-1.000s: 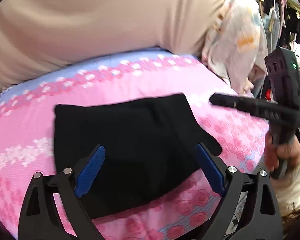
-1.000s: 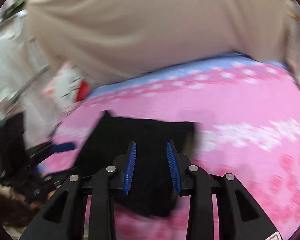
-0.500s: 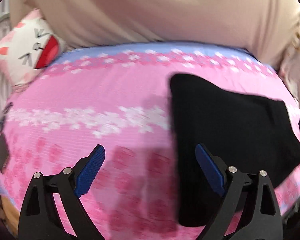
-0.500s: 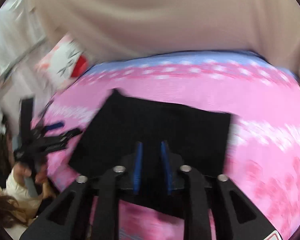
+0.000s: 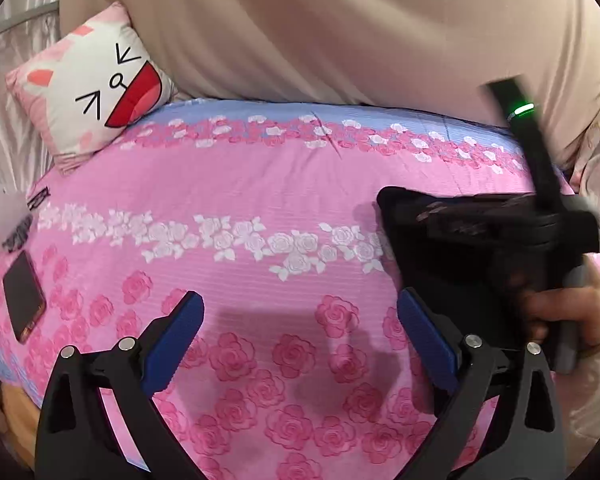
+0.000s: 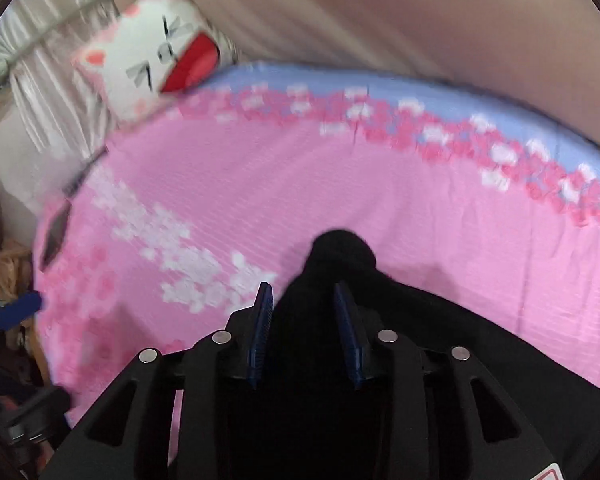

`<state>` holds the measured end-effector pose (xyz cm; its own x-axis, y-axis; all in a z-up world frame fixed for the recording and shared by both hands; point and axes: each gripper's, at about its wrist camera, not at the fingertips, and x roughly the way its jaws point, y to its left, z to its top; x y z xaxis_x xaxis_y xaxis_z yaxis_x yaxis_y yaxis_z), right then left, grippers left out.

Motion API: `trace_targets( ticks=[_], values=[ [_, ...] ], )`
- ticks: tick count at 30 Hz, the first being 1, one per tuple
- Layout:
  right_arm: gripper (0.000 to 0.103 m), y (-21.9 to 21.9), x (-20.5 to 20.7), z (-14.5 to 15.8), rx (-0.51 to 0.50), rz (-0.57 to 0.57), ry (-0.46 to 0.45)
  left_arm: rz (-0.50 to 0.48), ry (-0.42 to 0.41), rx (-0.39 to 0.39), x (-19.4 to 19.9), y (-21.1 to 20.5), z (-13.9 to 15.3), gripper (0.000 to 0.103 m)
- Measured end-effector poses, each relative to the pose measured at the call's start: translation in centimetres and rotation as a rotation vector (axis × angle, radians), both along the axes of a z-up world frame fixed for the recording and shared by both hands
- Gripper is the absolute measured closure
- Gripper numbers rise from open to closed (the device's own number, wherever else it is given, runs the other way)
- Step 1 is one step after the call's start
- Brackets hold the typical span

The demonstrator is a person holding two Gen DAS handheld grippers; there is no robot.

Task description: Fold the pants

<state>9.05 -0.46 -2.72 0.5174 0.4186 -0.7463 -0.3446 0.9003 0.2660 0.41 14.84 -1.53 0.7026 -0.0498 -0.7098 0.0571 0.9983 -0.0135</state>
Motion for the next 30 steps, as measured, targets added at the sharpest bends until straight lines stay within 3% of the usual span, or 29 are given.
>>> trace_targets(
  ticks=[3,8,10,12,13,14,15,16,17,19,20,22,23,24,26,27,30],
  values=[
    [0.074,-6.3,-4.1,2.0,0.008,-0.161,-0.045,-0.045,-0.002,-0.023,0.0,-0.5,0.3,0.008],
    [0.070,-16.2,-9.3,4.0,-0.046,-0.389,-0.050,-0.225,-0.018,-0.020,-0.5,-5.7,0.9,0.007],
    [0.069,-17.6,-10.1,2.7,-0.081,-0.395,-0.019,-0.319,0.001,-0.014,-0.8,-8.9,0.2,0.007],
    [0.070,-18.9,-9.9,-1.3,-0.242,-0.426,0.053,-0.365,0.028,0.045,-1.1,-11.3,-1.5,0.007],
    [0.064,-20.4,-10.2,-2.5,-0.214,-0.451,0.043,-0.352,0.054,0.116,-0.8,-12.4,-3.2,0.007],
    [0.065,-21.4,-10.6,-2.3,-0.129,-0.473,0.048,-0.336,0.080,0.161,-0.4,-12.7,-4.7,0.006],
    [0.064,-22.6,-11.3,-1.7,-0.053,-0.518,0.076,-0.335,0.089,0.130,-0.2,-12.3,-5.7,0.005],
    [0.064,-22.7,-11.9,-0.7,-0.065,-0.536,0.052,-0.322,0.093,0.096,-0.2,-11.7,-5.7,0.005],
    [0.063,-21.9,-12.9,0.9,-0.082,-0.509,-0.008,-0.306,0.115,0.062,-0.1,-11.0,-5.4,0.005],
    [0.062,-20.4,-14.0,2.0,-0.042,-0.427,-0.029,-0.285,0.114,0.040,-0.2,-10.1,-4.7,0.005],
    [0.062,-19.8,-14.4,1.8,-0.038,-0.401,-0.022,-0.282,0.106,0.043,-0.4,-9.9,-4.6,0.005],
    [0.064,-19.3,-15.3,-0.9,-0.127,-0.357,0.042,-0.281,0.103,0.061,-0.6,-9.7,-4.7,0.005],
    [0.065,-19.4,-15.9,-2.3,-0.151,-0.345,0.036,-0.280,0.103,0.062,-0.7,-9.6,-4.8,0.005],
    [0.067,-20.2,-16.9,-2.3,-0.109,-0.355,0.001,-0.286,0.107,0.059,-0.8,-9.6,-5.0,0.005],
    [0.068,-20.6,-17.6,-1.0,-0.100,-0.420,0.022,-0.286,0.109,0.067,-1.0,-9.6,-5.0,0.005],
    [0.062,-20.4,-18.3,0.4,-0.100,-0.430,-0.005,-0.284,0.108,0.073,-1.0,-9.4,-4.9,0.005],
    [0.062,-19.0,-19.5,2.4,-0.041,-0.340,-0.047,-0.283,0.083,0.096,-1.2,-9.5,-3.9,0.005]
  ],
)
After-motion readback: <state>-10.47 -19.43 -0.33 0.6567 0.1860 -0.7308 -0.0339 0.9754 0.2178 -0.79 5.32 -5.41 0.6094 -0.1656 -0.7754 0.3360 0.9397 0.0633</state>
